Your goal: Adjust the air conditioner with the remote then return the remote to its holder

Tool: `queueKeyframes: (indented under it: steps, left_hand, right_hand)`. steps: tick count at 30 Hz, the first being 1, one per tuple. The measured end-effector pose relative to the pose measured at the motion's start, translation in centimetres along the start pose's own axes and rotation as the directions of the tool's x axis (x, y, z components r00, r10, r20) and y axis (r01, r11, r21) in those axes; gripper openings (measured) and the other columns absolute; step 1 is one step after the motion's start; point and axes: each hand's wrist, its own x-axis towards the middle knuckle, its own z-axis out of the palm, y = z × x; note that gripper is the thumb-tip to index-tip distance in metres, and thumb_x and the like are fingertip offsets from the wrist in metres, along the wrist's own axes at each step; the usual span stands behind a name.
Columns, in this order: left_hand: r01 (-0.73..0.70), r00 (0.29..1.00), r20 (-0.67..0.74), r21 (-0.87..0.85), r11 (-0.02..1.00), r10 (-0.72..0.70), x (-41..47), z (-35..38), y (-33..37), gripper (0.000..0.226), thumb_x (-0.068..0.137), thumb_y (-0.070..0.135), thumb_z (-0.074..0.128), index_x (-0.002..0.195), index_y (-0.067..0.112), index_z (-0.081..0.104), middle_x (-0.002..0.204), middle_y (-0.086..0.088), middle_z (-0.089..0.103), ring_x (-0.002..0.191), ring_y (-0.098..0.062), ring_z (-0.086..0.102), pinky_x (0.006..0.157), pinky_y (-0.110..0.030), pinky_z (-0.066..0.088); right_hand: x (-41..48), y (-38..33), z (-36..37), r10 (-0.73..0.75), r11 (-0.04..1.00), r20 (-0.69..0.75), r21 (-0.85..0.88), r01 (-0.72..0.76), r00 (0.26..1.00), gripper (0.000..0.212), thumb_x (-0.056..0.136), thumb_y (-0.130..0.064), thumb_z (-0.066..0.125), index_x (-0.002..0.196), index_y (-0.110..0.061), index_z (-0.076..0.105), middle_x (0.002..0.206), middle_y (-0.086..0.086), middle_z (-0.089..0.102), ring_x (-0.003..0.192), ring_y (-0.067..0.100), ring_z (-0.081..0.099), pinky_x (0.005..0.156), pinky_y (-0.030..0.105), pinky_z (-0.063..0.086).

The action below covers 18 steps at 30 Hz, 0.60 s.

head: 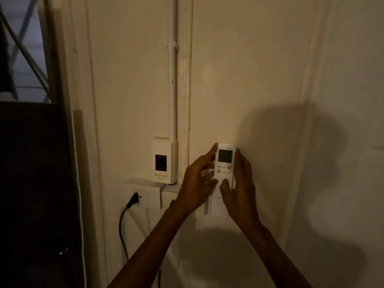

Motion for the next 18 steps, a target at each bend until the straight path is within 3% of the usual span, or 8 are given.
queueKeyframes:
  steps: [4, 8, 11, 15, 17, 18]
  left_hand:
    - [0.005, 1.000, 0.000, -0.015, 1.000, -0.005, -0.4, 0.1, -1.4, 0.058, 0.084, -0.008, 0.063, 0.127, 0.023, 0.040, 0.123, -0.005, 0.054, 0.098, 0.013, 0.060, 0.078, -0.005, 0.051]
    - [-0.039, 0.999, 0.009, -0.024, 0.999, 0.039, -0.6, 0.3, -1.7, 0.059, 0.084, -0.009, 0.062, 0.134, 0.013, 0.040, 0.124, -0.007, 0.054, 0.101, 0.009, 0.060, 0.092, -0.019, 0.055]
    - [-0.136, 0.991, 0.008, 0.042, 0.990, 0.135, -0.9, 0.5, -2.0, 0.066, 0.084, -0.004, 0.064, 0.141, 0.007, 0.034, 0.123, -0.004, 0.051, 0.106, 0.008, 0.056, 0.091, -0.015, 0.053]
    - [-0.130, 0.991, -0.021, 0.062, 0.990, 0.131, -1.7, 0.7, -2.5, 0.061, 0.081, 0.007, 0.065, 0.137, 0.006, 0.041, 0.121, -0.007, 0.053, 0.106, -0.010, 0.059, 0.083, -0.012, 0.054]
    - [-0.107, 0.994, -0.003, 0.090, 0.990, 0.108, -2.1, 0.3, -2.5, 0.064, 0.081, 0.003, 0.068, 0.138, 0.007, 0.040, 0.122, -0.009, 0.054, 0.104, -0.015, 0.059, 0.081, -0.009, 0.054]
    - [-0.089, 0.996, 0.012, 0.112, 0.990, 0.088, -2.3, 0.1, -2.1, 0.066, 0.081, 0.000, 0.069, 0.139, 0.008, 0.040, 0.122, -0.010, 0.054, 0.102, -0.016, 0.059, 0.080, -0.010, 0.055]
  right_hand:
    - [-0.7, 0.7, 0.3, -0.015, 0.999, -0.010, -0.035, 0.014, 1.000, 0.067, 0.089, -0.015, 0.058, 0.144, -0.016, 0.021, 0.148, 0.010, 0.033, 0.123, 0.004, 0.038, 0.091, 0.001, 0.031]
    - [-1.5, 1.1, 0.1, -0.013, 0.998, -0.002, -0.066, 0.013, 1.000, 0.065, 0.090, -0.015, 0.057, 0.144, -0.017, 0.022, 0.149, 0.011, 0.033, 0.123, 0.009, 0.041, 0.089, -0.001, 0.030]
    - [-2.4, 1.4, 0.1, 0.003, 0.993, 0.019, -0.117, -0.001, 1.000, 0.065, 0.090, -0.011, 0.057, 0.144, -0.012, 0.022, 0.150, 0.010, 0.032, 0.125, 0.008, 0.040, 0.087, -0.007, 0.028]
    - [-3.3, 1.7, -0.1, 0.001, 0.980, 0.047, -0.197, 0.008, 0.999, 0.065, 0.089, -0.009, 0.057, 0.145, -0.012, 0.023, 0.151, 0.011, 0.034, 0.128, 0.012, 0.041, 0.100, 0.002, 0.026]
    - [-3.2, 1.0, -0.5, 0.010, 0.982, 0.059, -0.190, 0.001, 0.998, 0.065, 0.089, -0.009, 0.058, 0.145, -0.012, 0.025, 0.150, 0.010, 0.037, 0.129, 0.014, 0.043, 0.101, 0.002, 0.028]
    - [-3.2, 0.5, -0.6, 0.018, 0.982, 0.057, -0.191, -0.007, 0.998, 0.064, 0.089, -0.010, 0.058, 0.144, -0.012, 0.026, 0.149, 0.009, 0.038, 0.129, 0.016, 0.044, 0.104, 0.009, 0.033]
